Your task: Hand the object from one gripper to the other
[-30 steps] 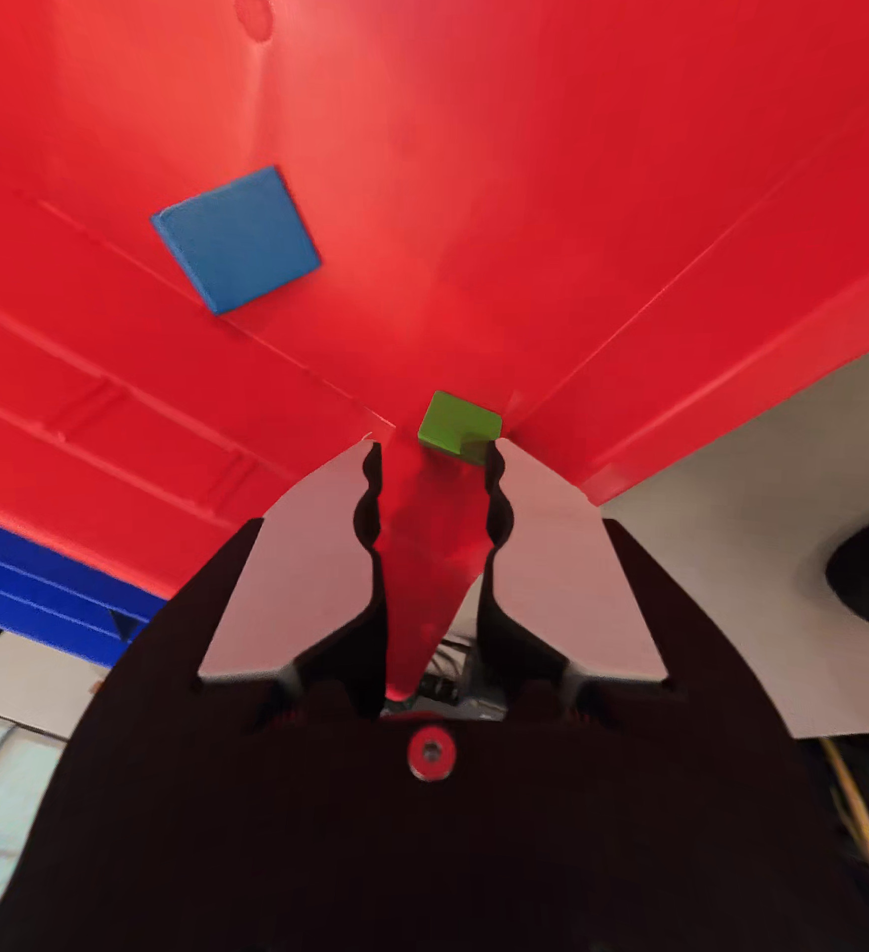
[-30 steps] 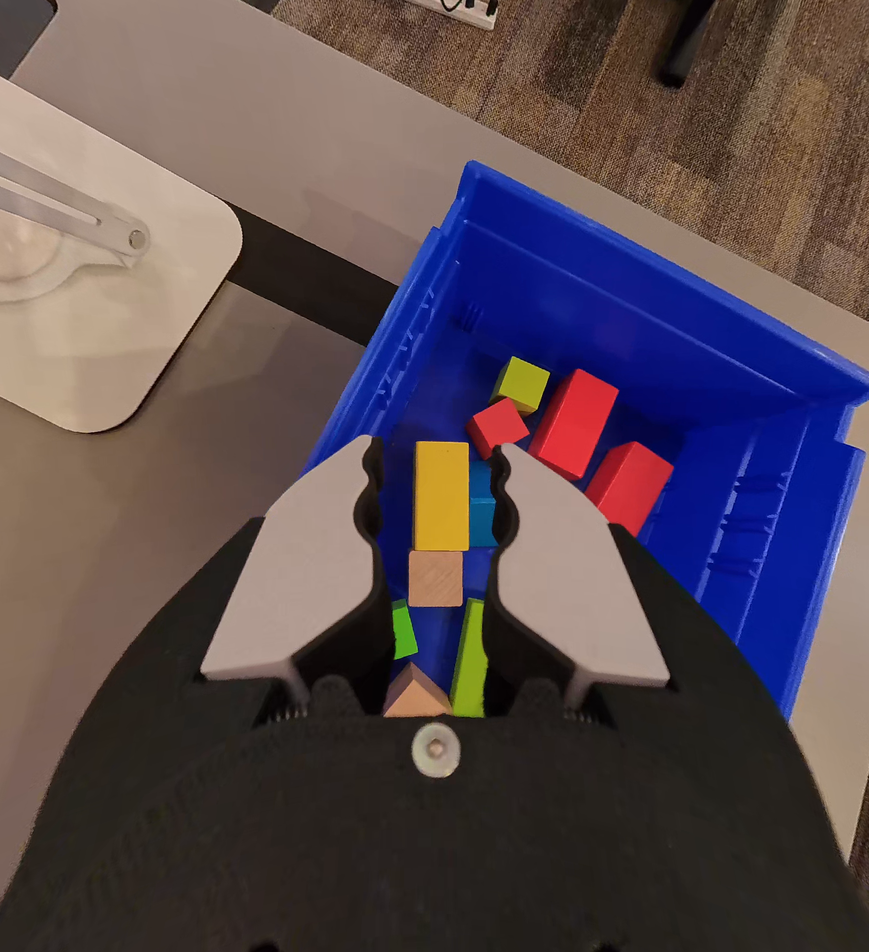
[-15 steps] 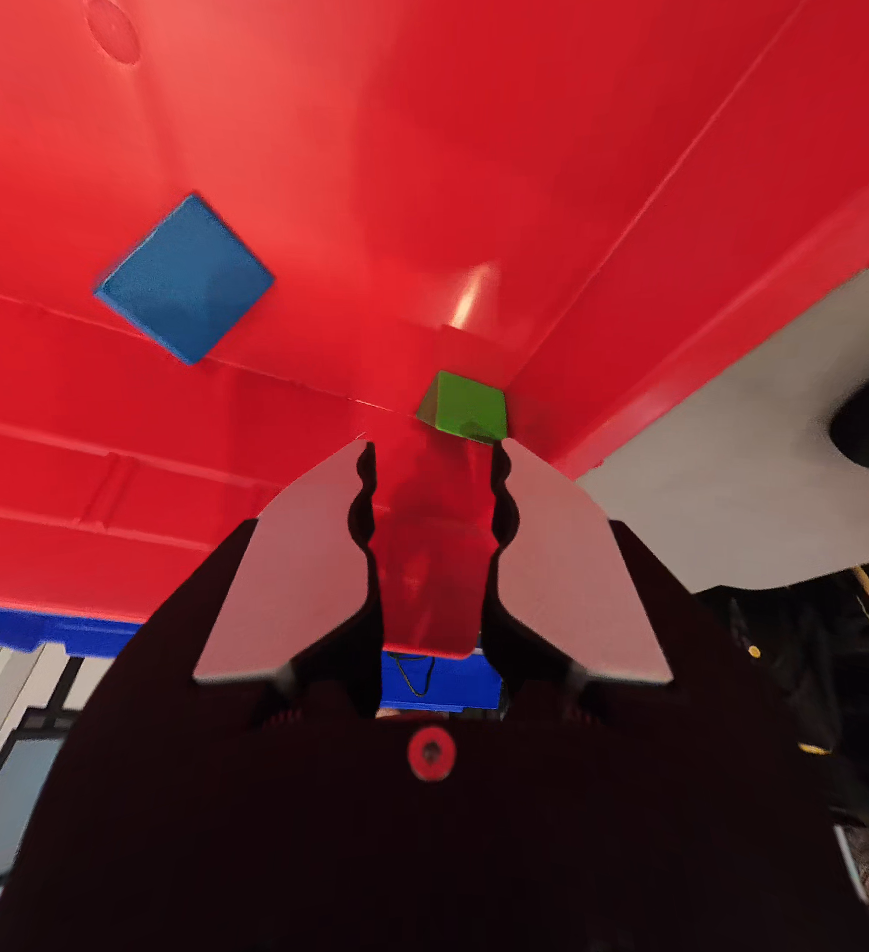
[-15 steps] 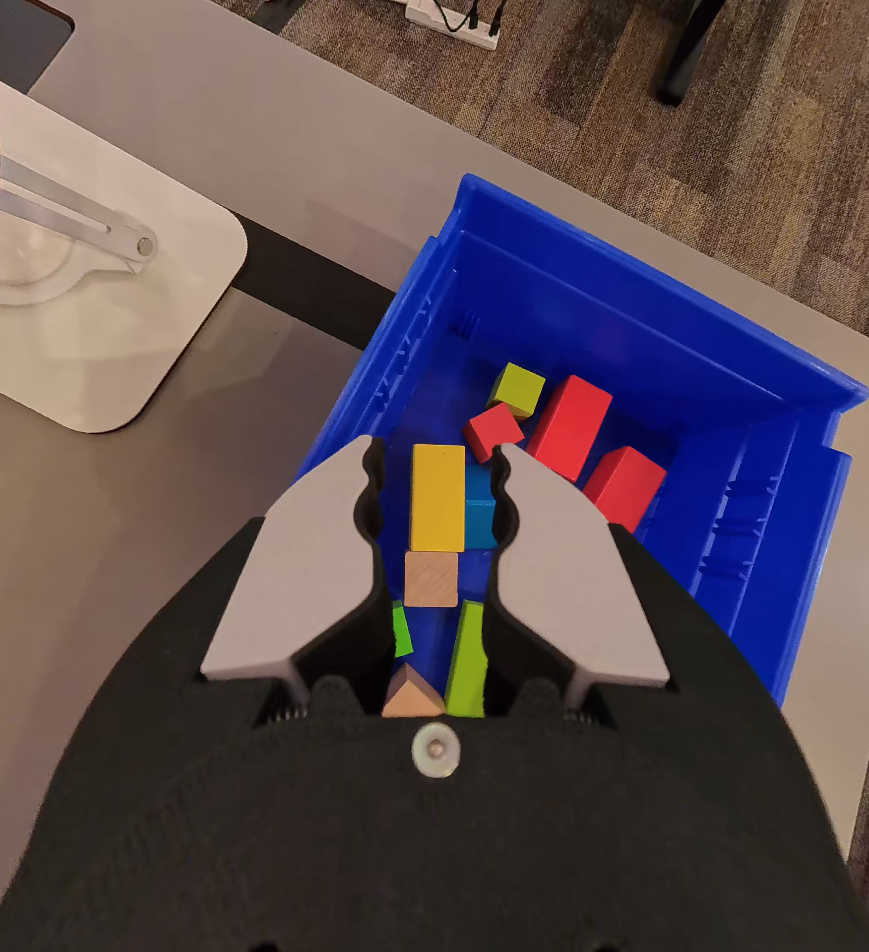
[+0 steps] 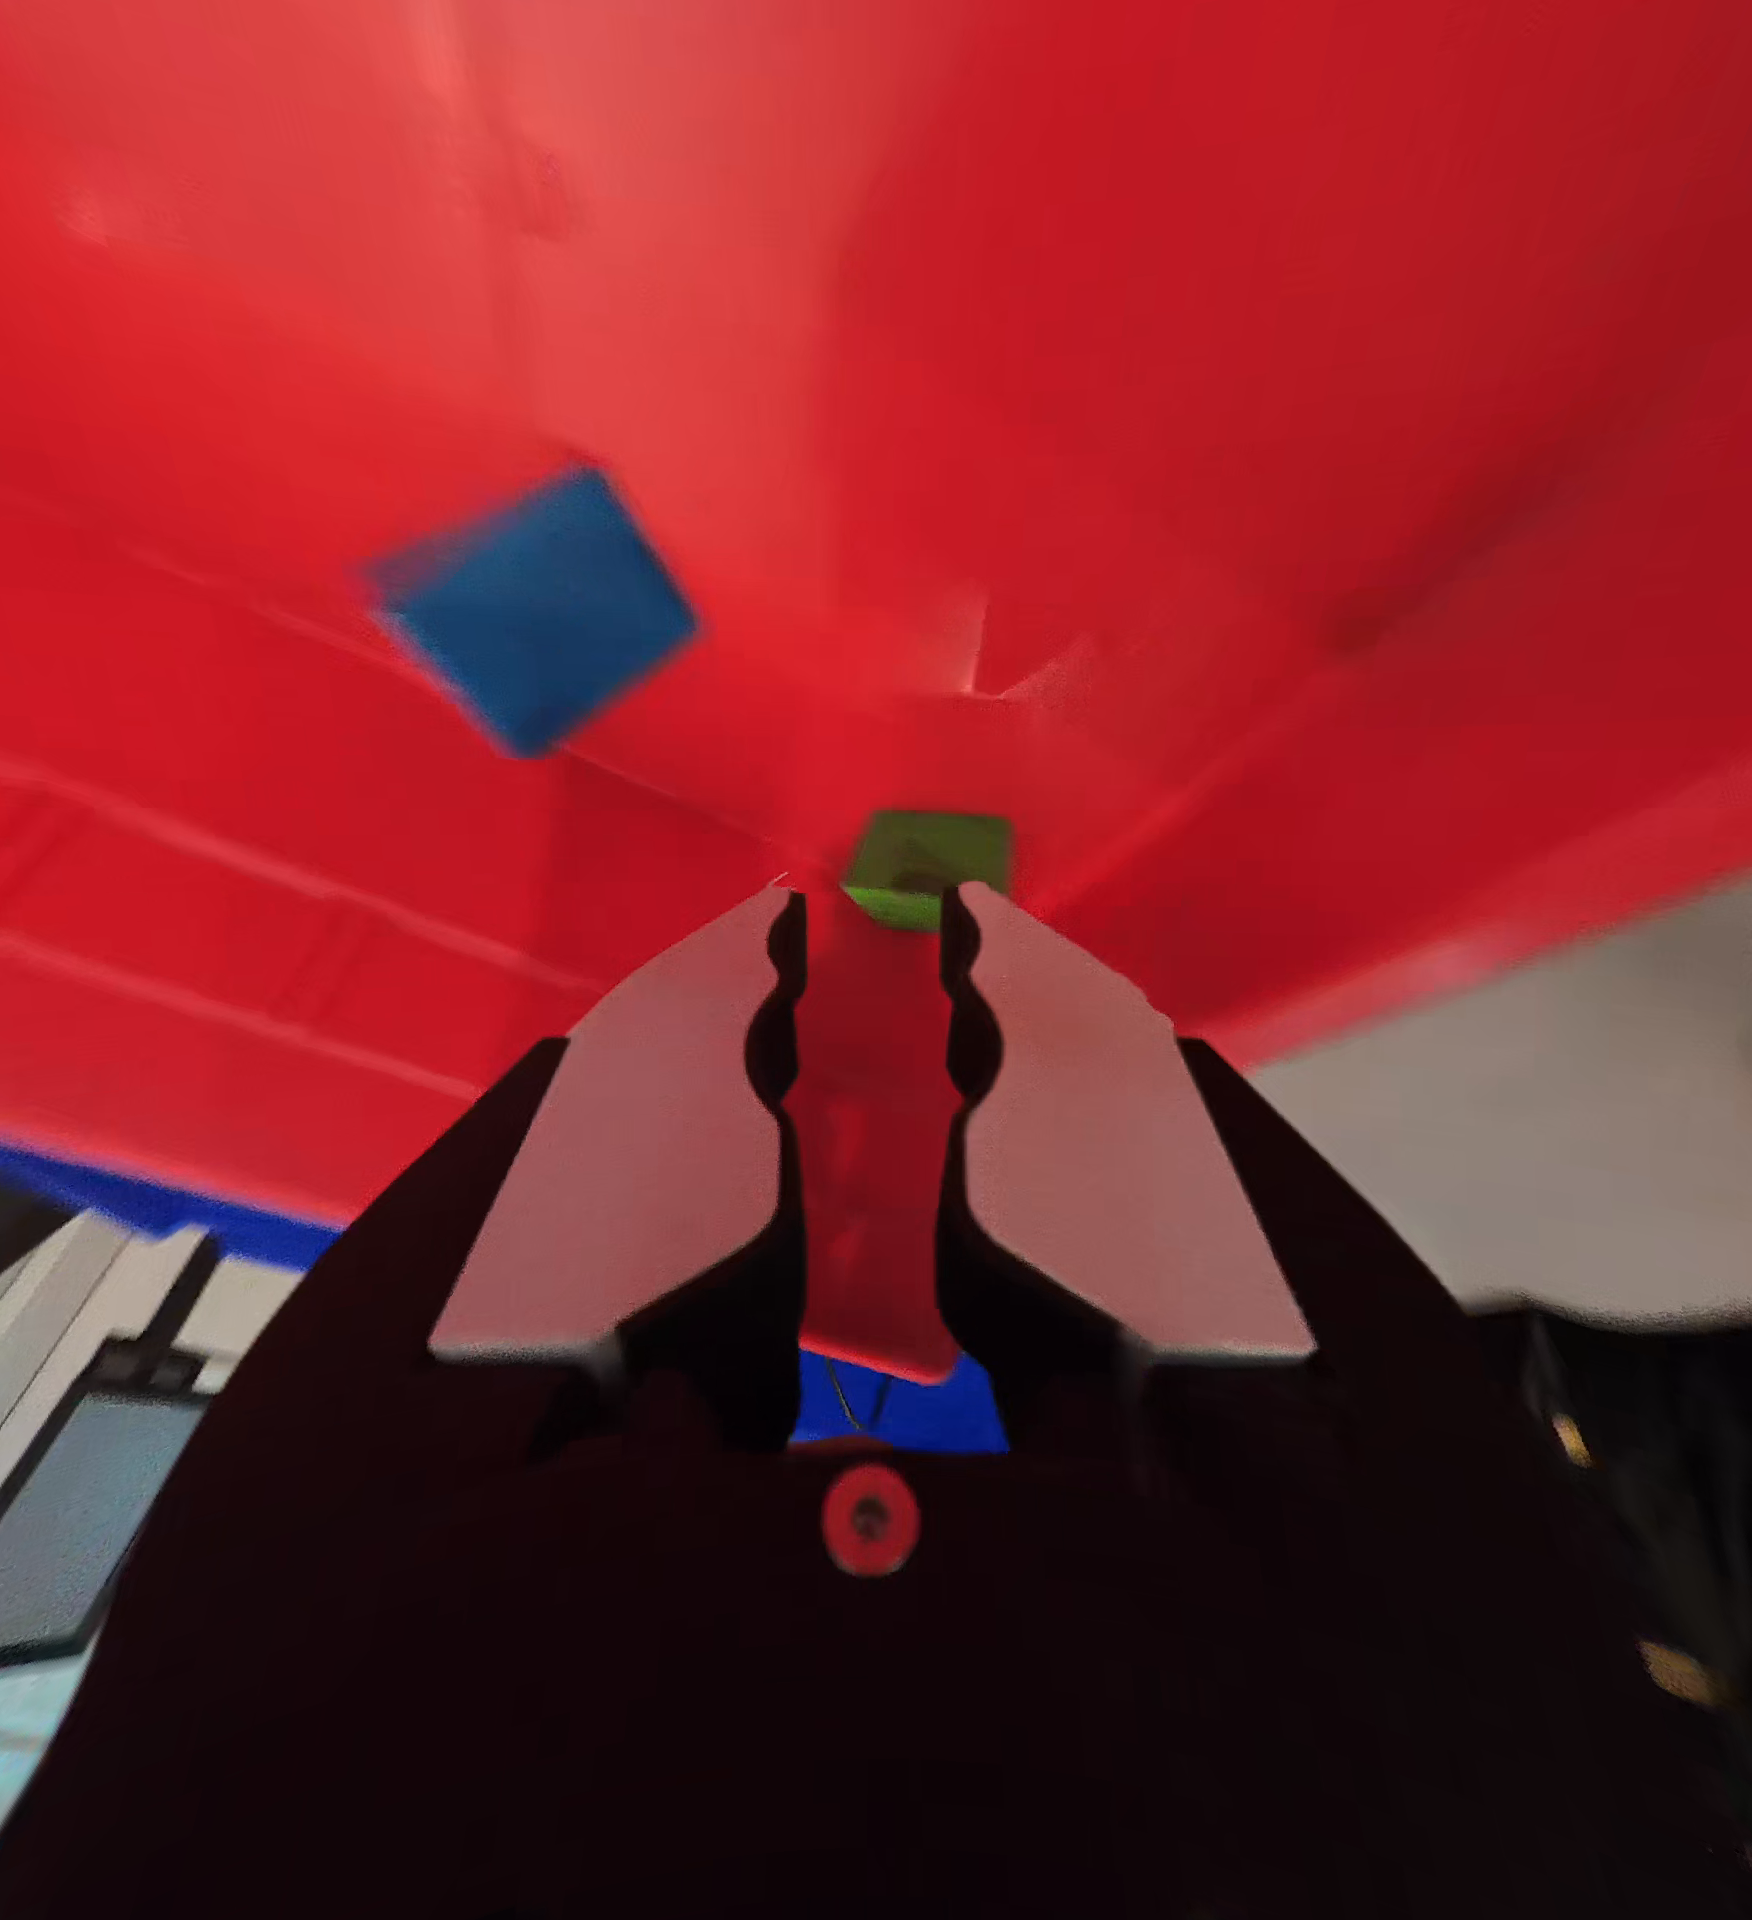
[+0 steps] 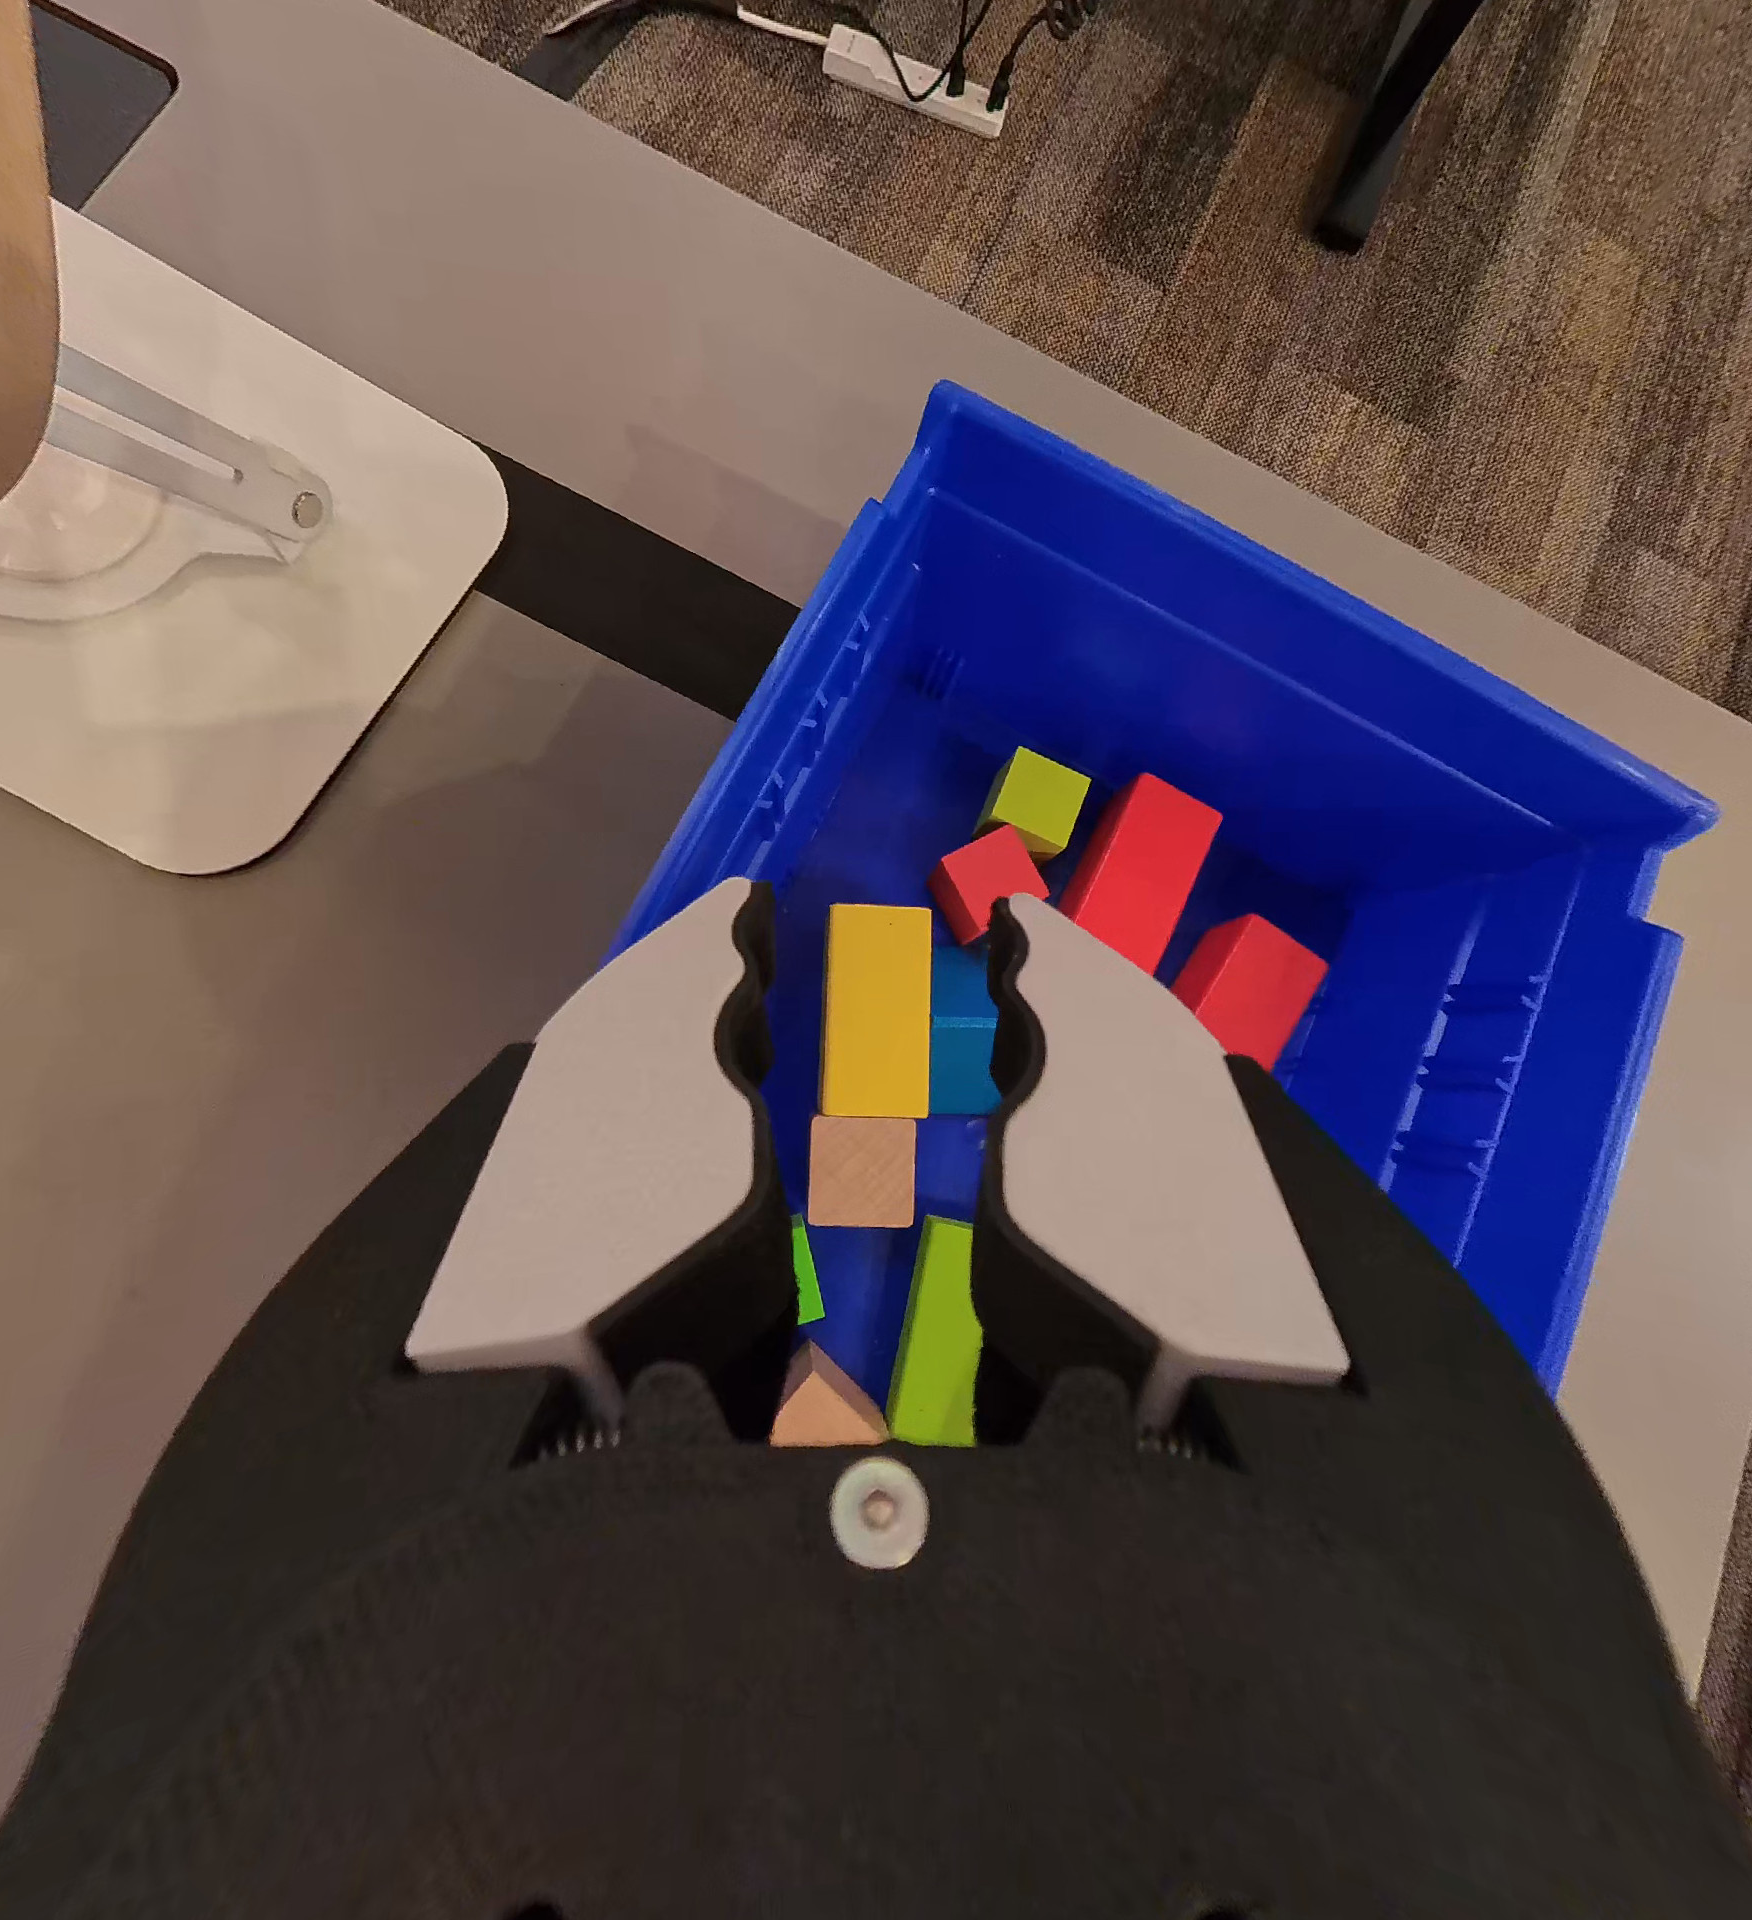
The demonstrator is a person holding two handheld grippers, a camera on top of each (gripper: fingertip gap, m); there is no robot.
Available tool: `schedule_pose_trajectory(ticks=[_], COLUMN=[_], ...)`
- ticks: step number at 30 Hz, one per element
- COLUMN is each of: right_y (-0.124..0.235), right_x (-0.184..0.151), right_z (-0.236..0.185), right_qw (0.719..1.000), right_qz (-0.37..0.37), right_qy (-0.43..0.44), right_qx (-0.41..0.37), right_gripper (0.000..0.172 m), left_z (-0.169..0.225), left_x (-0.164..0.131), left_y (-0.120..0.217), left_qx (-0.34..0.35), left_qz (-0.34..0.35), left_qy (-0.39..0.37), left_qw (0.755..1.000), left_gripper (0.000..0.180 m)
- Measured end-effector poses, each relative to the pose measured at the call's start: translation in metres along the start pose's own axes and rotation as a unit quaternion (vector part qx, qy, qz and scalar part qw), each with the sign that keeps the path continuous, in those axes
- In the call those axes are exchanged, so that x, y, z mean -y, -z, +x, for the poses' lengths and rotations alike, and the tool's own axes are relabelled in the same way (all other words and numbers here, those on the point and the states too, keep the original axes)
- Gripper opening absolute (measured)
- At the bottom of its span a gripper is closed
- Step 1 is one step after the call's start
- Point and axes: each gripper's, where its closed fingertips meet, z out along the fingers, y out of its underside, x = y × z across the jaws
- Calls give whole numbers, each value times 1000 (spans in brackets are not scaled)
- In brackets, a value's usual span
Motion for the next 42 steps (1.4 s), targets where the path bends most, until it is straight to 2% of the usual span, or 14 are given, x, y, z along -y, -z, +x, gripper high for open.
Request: schedule_pose_trajectory(ticks=[1, 5, 7, 8, 11, 17, 20, 26, 29, 32, 34, 37, 42], right_y=[1, 2, 2, 2, 2, 4, 8, 32, 59, 91, 110, 130, 138], right_x=[0, 0, 0, 0, 1, 4, 7, 30, 54, 80, 98, 115, 110], right_z=[0, 2, 3, 3, 1, -1, -1, -12, -30, -73, -121, -206, -331], right_qw=[1000, 1000, 1000, 1000, 1000, 1000, 1000, 997, 991, 977, 958, 915, 833], right_qz=[1, 3, 4, 3, 3, 7, 16, 67, 120, 177, 221, 270, 301], right_qy=[0, -1, -2, -1, 1, 8, 10, 30, 57, 110, 148, 207, 266], right_qx=[0, -1, 0, 0, 1, -2, -2, -4, 4, 41, 105, 217, 380], right_gripper=[38, 38, 37, 37, 37, 37, 37, 39, 41, 40, 42, 47, 46], left_z=[-12, -7, -1, 1, 5, 6, 4, -5, -7, -5, 3, 28, 85], left_x=[5, 14, -1, -8, -11, -9, -9, -1, 6, 18, 33, 66, 117], left_y=[3, 17, 14, 11, -1, -21, -21, -4, 20, 64, 104, 173, 273], left_qx=[30, 8, -7, -14, -20, -15, -8, 16, 27, 36, 30, 22, 11], left_qz=[18, 71, 29, 8, -11, -45, -43, 51, 129, 245, 341, 474, 617], left_qy=[19, 18, 13, 16, 22, 39, 37, 92, 126, 157, 168, 139, 66], left_qw=[999, 997, 999, 1000, 999, 998, 998, 994, 983, 956, 925, 869, 784], left_gripper=[22, 37, 62, 67, 64, 36, 35, 34, 34, 34, 34, 34, 34])
